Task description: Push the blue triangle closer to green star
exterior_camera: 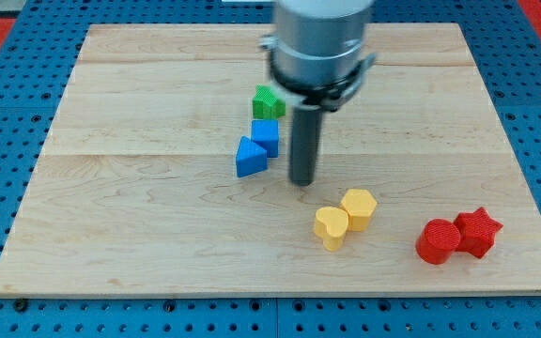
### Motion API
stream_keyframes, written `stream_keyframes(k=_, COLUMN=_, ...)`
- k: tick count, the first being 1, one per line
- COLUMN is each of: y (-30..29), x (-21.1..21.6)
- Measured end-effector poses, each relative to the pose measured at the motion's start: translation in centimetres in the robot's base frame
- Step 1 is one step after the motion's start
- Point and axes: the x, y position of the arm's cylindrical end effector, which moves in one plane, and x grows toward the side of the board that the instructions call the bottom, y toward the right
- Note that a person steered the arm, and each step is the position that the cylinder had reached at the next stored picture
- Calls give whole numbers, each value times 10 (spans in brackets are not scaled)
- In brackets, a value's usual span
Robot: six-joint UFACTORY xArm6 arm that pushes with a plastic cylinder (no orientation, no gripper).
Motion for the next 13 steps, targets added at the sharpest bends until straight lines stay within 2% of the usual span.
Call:
stream_keyframes(k=1, y=23, x=67)
stream_keyframes(k=2, y=78, x=81)
stream_keyframes(k=3, y=101, x=81)
stream_keyframes(k=5, y=-46, x=81)
stream_keyframes(k=13, y=-56, x=22)
